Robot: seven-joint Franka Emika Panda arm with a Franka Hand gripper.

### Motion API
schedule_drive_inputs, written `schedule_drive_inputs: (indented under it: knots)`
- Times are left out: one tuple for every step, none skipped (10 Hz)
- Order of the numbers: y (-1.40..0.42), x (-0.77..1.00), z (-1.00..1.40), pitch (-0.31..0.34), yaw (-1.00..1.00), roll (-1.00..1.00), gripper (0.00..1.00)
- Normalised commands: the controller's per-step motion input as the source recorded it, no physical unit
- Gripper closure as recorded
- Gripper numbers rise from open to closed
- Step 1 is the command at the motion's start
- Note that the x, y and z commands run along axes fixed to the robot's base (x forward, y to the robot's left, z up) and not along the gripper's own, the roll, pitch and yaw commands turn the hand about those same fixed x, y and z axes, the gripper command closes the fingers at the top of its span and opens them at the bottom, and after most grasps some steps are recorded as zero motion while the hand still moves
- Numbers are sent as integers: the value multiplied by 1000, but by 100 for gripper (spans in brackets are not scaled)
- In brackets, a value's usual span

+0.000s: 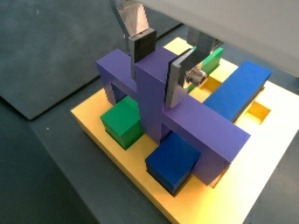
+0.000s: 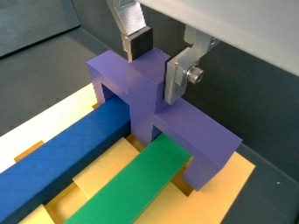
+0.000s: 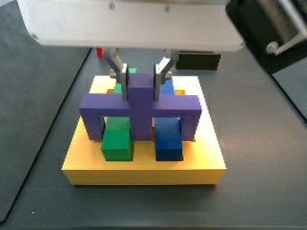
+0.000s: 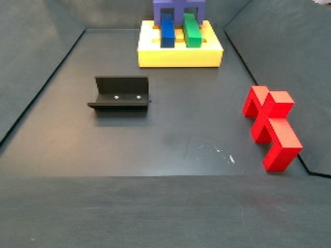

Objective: Pick up the purple object. Move up. Move to above the board. Insert the purple object.
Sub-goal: Insert the purple object.

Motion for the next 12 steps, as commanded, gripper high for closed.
schedule_drive_inputs:
  knots:
    - [11, 206, 0, 0, 14, -67, 100]
    - [49, 103, 0, 0, 17, -83, 100]
    - [74, 26, 0, -23, 34, -64, 100]
    - [80, -20, 49, -10, 80, -26, 100]
    - [49, 0, 0, -3, 37, 0, 100]
    - [0, 0, -46, -39, 0, 39, 100]
    - [-89, 0, -71, -96, 0, 37, 100]
    - [-26, 0, -200, -119, 0, 63, 100]
    - [0, 0, -289, -106, 0, 89, 100]
    - [0, 0, -309, -81, 0, 117, 100]
    - [0, 0, -271, -54, 0, 137, 100]
    - [37, 103, -63, 0, 6, 129, 100]
